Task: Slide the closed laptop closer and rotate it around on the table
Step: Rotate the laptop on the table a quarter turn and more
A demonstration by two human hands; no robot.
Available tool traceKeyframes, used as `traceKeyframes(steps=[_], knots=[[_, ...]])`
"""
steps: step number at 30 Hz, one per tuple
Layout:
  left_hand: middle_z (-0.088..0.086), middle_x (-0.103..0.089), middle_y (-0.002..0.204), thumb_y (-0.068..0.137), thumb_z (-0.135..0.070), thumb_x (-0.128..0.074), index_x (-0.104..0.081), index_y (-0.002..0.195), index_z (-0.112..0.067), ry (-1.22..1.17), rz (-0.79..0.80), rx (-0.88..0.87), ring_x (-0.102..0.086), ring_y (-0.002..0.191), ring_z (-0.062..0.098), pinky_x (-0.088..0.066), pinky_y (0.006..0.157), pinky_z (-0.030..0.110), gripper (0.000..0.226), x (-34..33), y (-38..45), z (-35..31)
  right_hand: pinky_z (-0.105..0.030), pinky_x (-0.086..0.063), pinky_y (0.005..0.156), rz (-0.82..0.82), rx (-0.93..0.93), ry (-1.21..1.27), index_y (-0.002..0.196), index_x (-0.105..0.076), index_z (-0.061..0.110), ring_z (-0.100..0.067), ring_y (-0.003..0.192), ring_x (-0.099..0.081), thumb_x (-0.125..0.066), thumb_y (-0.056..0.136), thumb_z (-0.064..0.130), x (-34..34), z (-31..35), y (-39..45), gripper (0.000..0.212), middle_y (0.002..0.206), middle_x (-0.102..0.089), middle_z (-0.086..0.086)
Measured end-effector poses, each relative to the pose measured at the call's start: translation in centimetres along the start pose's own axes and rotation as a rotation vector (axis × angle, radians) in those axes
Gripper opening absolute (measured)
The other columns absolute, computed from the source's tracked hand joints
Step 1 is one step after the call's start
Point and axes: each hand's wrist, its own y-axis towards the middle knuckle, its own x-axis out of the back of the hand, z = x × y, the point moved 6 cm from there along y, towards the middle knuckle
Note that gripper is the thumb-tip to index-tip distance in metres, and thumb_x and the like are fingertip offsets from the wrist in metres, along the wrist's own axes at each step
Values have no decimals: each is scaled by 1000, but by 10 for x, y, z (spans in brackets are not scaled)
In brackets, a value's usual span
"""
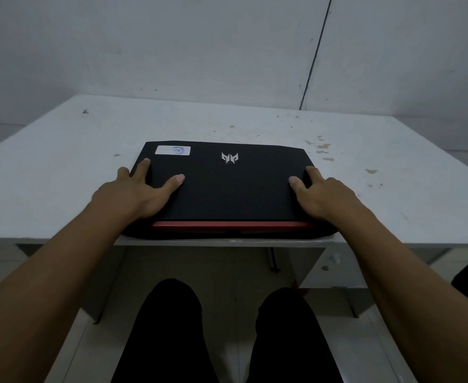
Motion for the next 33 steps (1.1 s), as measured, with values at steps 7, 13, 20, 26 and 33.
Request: traceKeyframes(steps=[7,13,20,26,33], knots=[[17,-15,162,71,-98,-17,-12,162,-39,13,-107,-9,-33,140,46,-35,108,55,108,2,-11,-1,-52,-31,106,0,17,-80,158,-20,32,-38,138,-34,-14,93,75,4,-2,-6,78,148,-47,-17],[8,-30,157,57,-105,-38,-41,151,-48,-151,-277,-314,-42,138,38,-36,110,55,110,-2,-65,2,-47,-43,101,-304,103,385,139,-56,40,-30,118,-52,-50,86,71,0,-26,-36,62,124,-58,-9],[-9,-42,156,39,-106,-49,-52,143,-52,-78,-358,-444,-44,138,24,-45,100,51,117,-7,-73,8,-27,-36,107,-77,387,539,140,-52,52,3,132,-34,-82,48,79,-6,-27,-70,101,152,-34,18],[-10,-45,153,42,-104,-53,-54,141,-49,-74,-332,-497,-47,133,24,-44,99,49,114,-4,-57,4,-38,-37,112,-117,347,524,146,-48,47,-2,134,-33,-82,47,78,-8,-25,-74,110,152,-30,18],[-19,-42,153,41,-101,-61,-52,141,-51,-123,-203,-603,-44,138,17,-41,106,48,111,7,-18,-9,-39,-40,109,-250,263,541,149,-45,42,-14,139,-36,-75,49,83,-18,-15,-87,113,152,-31,10]])
